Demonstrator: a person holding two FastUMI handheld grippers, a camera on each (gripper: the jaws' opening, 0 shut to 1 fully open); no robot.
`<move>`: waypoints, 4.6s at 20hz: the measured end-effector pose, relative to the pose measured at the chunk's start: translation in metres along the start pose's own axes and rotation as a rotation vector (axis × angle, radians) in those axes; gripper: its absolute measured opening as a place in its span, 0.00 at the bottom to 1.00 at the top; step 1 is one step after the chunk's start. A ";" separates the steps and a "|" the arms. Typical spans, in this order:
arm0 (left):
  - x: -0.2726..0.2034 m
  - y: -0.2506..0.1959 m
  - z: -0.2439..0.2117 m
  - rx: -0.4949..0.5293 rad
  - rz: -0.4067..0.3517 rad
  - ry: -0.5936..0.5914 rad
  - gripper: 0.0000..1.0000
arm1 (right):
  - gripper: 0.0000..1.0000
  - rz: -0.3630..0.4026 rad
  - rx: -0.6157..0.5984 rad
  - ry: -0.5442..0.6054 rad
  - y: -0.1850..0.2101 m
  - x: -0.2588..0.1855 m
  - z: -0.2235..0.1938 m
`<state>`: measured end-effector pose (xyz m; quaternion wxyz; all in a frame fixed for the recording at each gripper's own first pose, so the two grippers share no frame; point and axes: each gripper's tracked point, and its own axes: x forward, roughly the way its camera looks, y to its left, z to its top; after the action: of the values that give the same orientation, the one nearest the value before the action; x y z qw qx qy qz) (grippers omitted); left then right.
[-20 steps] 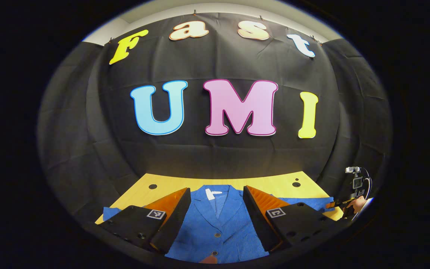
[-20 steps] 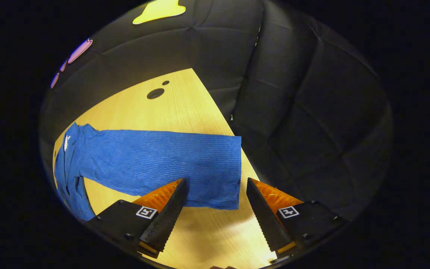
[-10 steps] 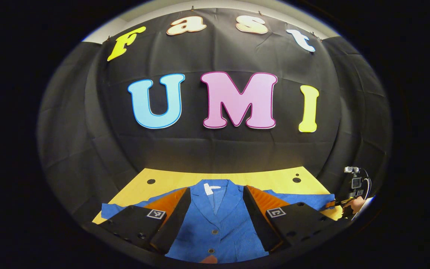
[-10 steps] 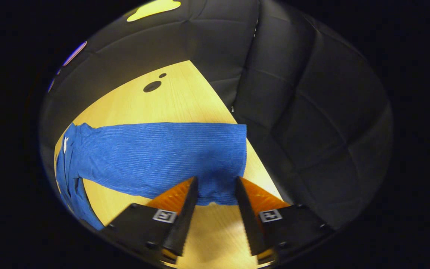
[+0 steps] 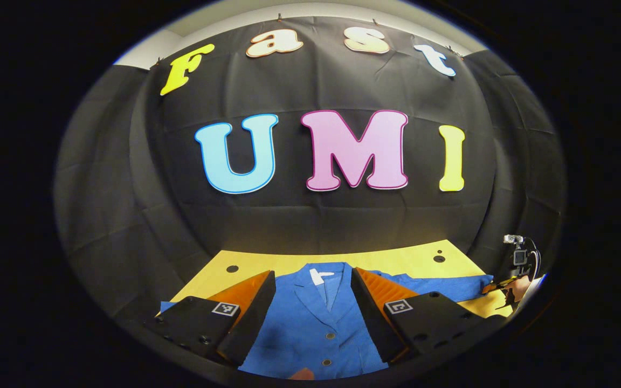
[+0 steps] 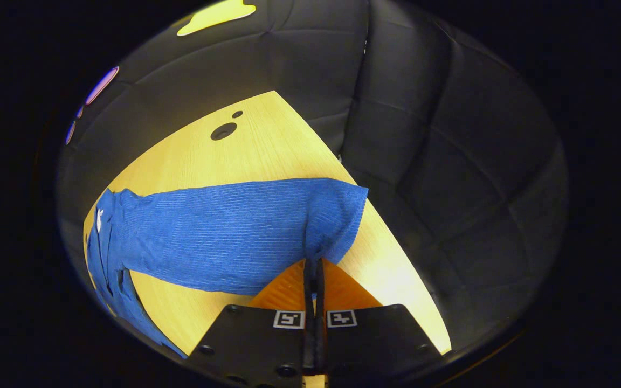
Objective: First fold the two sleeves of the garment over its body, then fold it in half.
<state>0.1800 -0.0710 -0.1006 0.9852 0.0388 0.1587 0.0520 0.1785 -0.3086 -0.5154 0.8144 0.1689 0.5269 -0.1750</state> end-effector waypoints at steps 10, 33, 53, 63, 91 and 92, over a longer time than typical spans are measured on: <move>-0.017 0.031 0.001 -0.023 -0.025 -0.037 0.80 | 0.01 0.030 -0.096 -0.127 0.042 -0.054 0.019; -0.080 0.248 -0.037 -0.149 0.165 -0.044 0.80 | 0.00 0.447 -0.248 -0.543 0.432 -0.260 0.015; -0.033 0.186 -0.033 -0.103 -0.120 -0.080 0.80 | 0.00 0.155 -0.432 -0.863 0.325 -0.428 -0.016; -0.017 0.269 -0.070 -0.122 0.062 -0.060 0.81 | 0.00 0.447 -0.436 -0.564 0.520 -0.287 -0.006; 0.093 0.445 -0.319 -0.303 0.405 0.521 0.84 | 0.78 0.799 -0.697 -0.289 0.628 -0.276 -0.179; 0.089 0.446 -0.330 -0.323 0.416 0.549 0.83 | 0.82 0.793 -0.688 -0.291 0.618 -0.279 -0.176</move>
<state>0.1192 0.4012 -0.3990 0.8680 -0.1009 0.3950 0.2835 0.2174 0.3473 -0.2717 0.8907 0.0527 0.3317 0.3065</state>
